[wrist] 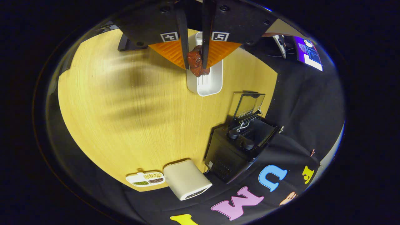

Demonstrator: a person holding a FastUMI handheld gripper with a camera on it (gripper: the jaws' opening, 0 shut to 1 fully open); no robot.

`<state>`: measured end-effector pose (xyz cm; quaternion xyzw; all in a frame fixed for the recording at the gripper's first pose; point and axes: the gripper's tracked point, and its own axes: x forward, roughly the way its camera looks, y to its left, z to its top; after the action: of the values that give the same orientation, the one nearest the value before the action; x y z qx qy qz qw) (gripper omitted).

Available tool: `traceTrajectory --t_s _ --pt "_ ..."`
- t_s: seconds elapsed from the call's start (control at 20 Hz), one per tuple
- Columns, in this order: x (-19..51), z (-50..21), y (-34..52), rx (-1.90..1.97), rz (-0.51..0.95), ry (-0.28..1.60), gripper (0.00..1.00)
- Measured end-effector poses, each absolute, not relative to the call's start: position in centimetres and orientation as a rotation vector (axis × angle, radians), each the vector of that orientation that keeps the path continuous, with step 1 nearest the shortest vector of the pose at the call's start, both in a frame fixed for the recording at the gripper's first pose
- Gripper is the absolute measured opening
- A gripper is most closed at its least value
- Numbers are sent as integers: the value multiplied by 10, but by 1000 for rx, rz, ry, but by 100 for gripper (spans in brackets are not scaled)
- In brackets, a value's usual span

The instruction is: Open the toaster oven, put the food inside, and close the toaster oven door.

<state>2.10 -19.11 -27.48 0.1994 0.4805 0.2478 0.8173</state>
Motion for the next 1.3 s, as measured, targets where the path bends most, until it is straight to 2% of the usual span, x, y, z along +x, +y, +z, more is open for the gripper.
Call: traceTrajectory --t_s 0.05,0.2,0.4,0.7,1.0,1.3 --pt "21 -273 -192 444 520 1031 18" --pt "18 -267 -196 451 532 1028 14" --pt "21 -252 -201 438 527 998 14" --pt "20 -192 -187 469 468 887 14" --pt "7 -149 -95 559 422 774 13" --pt "10 -134 17 663 436 662 13"
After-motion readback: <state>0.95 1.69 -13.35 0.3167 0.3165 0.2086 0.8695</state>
